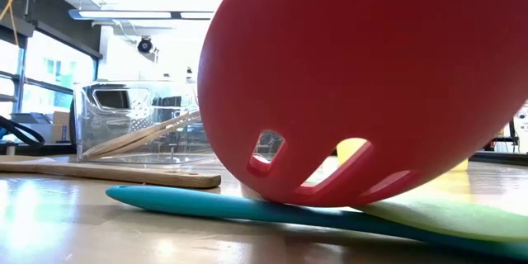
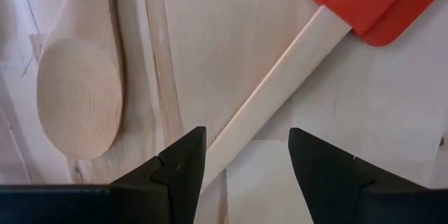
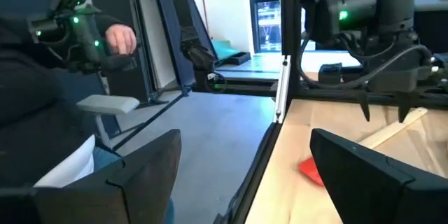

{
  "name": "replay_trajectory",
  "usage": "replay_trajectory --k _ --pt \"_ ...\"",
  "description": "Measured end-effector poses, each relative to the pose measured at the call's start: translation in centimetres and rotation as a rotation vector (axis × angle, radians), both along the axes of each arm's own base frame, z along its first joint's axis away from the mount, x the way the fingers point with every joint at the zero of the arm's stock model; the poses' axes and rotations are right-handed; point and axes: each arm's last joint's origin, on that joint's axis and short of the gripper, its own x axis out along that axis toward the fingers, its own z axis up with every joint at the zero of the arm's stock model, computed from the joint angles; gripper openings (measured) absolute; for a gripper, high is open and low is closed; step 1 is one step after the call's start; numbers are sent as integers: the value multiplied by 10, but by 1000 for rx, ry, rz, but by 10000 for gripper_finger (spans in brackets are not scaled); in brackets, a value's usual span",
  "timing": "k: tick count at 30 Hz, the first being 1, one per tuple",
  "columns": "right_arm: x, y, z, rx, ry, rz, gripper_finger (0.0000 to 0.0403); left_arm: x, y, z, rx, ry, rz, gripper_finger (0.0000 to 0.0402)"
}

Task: Pick & Place Kitchen Items
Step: Put the red spatula into the top right transparent bin

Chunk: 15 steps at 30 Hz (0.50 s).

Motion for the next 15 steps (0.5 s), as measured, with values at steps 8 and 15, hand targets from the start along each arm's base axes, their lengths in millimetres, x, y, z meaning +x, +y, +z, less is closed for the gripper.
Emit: replay_trajectory --k 8,15 --pt "0 0 0 3 0 -1 310 6 -10 1 -88 -70 -58 198" --pt "0 0 0 3 0 -1 310 9 -14 -10 -165 -135 -80 198"
